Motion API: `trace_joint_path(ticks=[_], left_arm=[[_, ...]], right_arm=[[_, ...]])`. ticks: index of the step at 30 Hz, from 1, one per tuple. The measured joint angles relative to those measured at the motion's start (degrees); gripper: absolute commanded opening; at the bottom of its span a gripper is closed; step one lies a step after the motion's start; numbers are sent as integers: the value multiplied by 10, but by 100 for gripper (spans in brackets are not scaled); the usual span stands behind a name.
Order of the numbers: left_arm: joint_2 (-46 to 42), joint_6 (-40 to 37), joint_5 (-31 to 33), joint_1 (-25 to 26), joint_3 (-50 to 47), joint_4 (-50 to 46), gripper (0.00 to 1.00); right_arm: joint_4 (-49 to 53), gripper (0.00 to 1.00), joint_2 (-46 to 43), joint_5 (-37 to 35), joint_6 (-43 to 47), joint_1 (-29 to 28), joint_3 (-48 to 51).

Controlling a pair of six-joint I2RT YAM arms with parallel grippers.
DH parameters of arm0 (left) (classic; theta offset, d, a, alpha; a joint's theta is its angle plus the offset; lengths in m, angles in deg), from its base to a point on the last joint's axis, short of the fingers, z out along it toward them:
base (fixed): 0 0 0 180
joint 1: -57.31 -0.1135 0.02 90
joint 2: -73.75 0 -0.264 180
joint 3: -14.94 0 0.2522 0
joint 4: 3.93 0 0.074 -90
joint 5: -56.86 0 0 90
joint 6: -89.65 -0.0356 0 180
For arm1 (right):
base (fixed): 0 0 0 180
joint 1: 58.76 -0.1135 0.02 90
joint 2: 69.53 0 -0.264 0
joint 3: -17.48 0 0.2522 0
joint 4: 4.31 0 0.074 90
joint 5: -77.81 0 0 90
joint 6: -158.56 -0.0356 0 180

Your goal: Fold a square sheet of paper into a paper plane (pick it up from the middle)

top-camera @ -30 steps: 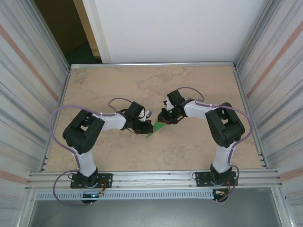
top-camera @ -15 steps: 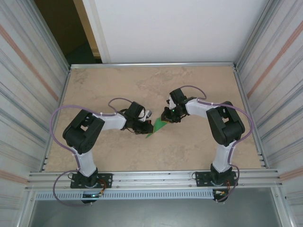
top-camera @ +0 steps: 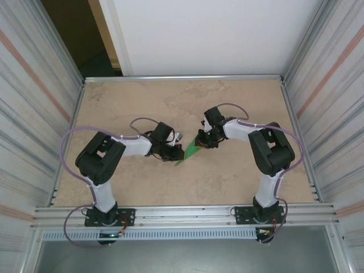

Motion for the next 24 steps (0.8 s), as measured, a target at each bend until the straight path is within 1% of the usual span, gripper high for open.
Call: trace_joint_path(ticks=[4,6,11,14,18,24], left_arm=[[0,4,0,0,1,-3,1],[0,4,0,0,1,-4,0],[0,4,0,0,2,-5,0],[0,4,0,0,2,-5,0],[0,4,0,0,2,-5,1],[0,4,0,0,2,-5,1]], right_arm=[[2,15,-38,-7,1,-11,0],[1,15,-50,-8,0,-25,-2],[-2,14,-35,-7,-3,-61,-3],[-3,13,-13,-7,-5,-72,-3],[-3,12,6,-7,-6,-70,-3],[-12,12,9,-7,-7,-50,2]])
